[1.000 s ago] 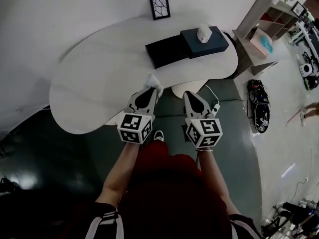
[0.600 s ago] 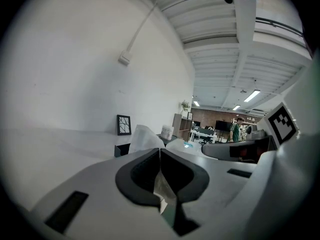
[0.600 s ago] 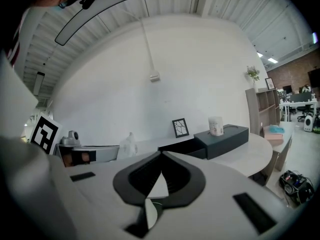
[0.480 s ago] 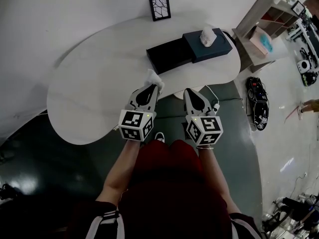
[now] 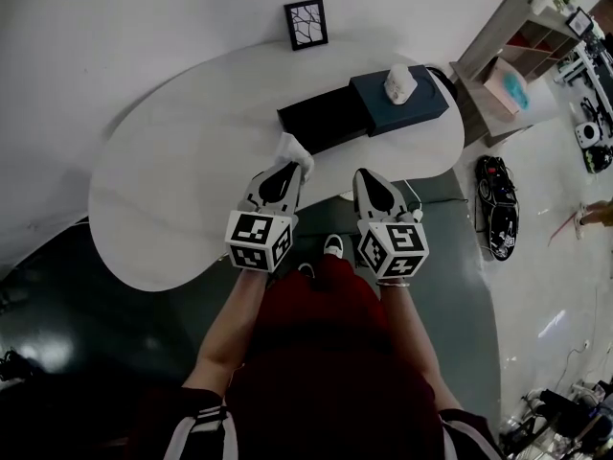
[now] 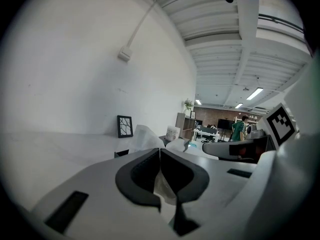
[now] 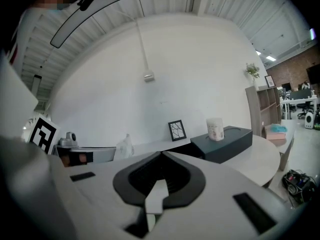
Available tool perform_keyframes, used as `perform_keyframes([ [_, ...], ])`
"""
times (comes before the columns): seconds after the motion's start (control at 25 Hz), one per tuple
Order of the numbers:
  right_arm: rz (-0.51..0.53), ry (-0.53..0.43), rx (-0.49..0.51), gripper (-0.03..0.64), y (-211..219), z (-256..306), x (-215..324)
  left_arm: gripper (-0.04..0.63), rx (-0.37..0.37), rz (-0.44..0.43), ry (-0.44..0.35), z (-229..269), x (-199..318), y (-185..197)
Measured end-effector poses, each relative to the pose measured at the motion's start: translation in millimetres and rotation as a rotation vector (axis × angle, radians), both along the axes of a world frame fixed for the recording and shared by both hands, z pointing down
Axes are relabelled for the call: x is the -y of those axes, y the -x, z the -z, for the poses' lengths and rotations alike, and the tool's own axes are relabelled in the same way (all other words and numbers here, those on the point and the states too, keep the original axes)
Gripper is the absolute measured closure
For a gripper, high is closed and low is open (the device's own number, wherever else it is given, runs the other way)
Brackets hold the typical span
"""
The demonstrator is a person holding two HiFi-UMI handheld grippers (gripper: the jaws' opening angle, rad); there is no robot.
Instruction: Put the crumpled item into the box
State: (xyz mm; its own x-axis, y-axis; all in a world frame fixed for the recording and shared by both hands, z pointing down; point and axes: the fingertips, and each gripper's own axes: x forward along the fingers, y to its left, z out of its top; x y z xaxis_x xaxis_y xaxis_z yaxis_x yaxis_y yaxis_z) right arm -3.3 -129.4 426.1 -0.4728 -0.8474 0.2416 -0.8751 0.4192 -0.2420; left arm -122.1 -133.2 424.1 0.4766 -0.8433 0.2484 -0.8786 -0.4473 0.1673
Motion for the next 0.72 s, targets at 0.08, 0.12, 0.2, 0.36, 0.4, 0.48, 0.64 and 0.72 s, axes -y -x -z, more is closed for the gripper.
perform_keyframes([
  [0.08,0.008,0.000,0.001,0.601,-2,0,13,0.566,0.004,0.003,-0.002,1,13,-4],
  [0.12,0.011,0.000,0.001,0.601,-4,0,19,0.566,0.007,0.003,-0.003,2,20,-6],
  [0.2,0.019,0.004,0.004,0.601,-5,-2,30,0.566,0.012,0.002,0.000,1,32,-10],
  [0.36,0.045,0.016,0.016,0.601,-6,-2,49,0.566,0.023,0.004,0.002,3,56,-21],
  [0.4,0.050,0.017,0.019,0.601,-7,-2,54,0.566,0.026,0.003,0.000,4,63,-24],
  [0.48,0.058,0.018,0.024,0.601,-8,-3,64,0.566,0.029,0.000,-0.003,5,75,-30],
  [0.64,0.060,0.019,0.032,0.601,-15,-3,82,0.566,0.037,-0.009,-0.004,4,97,-41],
  [0.72,0.057,0.020,0.034,0.601,-19,-2,89,0.566,0.043,-0.015,0.001,3,106,-46],
])
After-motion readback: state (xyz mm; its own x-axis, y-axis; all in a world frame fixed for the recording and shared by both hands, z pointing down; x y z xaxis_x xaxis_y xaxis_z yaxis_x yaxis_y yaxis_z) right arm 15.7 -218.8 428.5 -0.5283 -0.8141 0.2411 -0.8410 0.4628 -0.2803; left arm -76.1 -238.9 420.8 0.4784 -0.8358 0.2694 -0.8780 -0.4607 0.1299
